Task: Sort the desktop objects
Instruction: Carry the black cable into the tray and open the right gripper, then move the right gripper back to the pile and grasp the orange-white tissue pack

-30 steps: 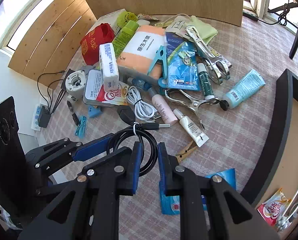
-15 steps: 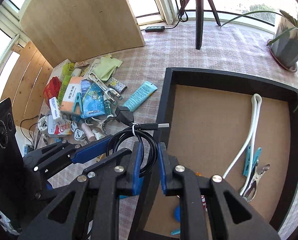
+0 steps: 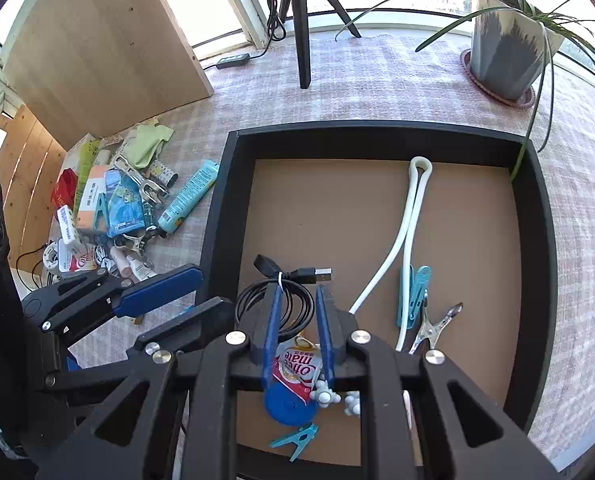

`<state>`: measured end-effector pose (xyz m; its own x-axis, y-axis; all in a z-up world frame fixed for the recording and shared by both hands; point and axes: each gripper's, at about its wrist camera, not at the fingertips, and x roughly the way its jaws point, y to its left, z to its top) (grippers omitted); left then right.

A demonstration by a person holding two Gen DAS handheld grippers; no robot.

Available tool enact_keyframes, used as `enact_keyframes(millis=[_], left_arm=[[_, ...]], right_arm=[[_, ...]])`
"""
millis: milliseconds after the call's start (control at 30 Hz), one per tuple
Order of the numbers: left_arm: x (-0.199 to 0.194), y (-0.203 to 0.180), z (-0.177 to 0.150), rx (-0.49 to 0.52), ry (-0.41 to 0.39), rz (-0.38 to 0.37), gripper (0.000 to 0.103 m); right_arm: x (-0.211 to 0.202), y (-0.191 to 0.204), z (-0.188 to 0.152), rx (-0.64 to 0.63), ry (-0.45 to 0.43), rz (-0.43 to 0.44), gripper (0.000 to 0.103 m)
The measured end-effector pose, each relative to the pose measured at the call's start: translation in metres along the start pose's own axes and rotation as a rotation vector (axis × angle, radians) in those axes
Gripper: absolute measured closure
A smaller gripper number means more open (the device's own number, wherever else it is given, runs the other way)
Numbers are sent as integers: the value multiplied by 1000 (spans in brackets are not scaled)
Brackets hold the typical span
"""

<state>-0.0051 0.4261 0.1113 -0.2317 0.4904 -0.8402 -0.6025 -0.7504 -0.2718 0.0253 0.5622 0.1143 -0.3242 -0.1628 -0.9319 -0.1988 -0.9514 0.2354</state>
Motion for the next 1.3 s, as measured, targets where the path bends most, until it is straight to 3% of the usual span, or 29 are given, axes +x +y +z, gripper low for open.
enact_keyframes(millis=[233,333,533,800,1033,1300], left_arm=[[-24,52,-10,-102,-21,67,77],[-39,81,-14,-158,-37,110,77],[-79,150,-31,-251,-67,225,75],[-119,255,-69,-454,-53,363,74],[-135,301,-87,-553,-72,384,74],[-131,335,-95,-649,-89,335,74]], right_arm=[[5,29,8,-38,0,55,84],[9,54,19,-74,-4,88,79],[23,129,46,-229,-7,126,77],[64,241,92,-367,47,193,76],[128,324,124,-428,127,177,75],[182,351,151,-365,167,128,74]])
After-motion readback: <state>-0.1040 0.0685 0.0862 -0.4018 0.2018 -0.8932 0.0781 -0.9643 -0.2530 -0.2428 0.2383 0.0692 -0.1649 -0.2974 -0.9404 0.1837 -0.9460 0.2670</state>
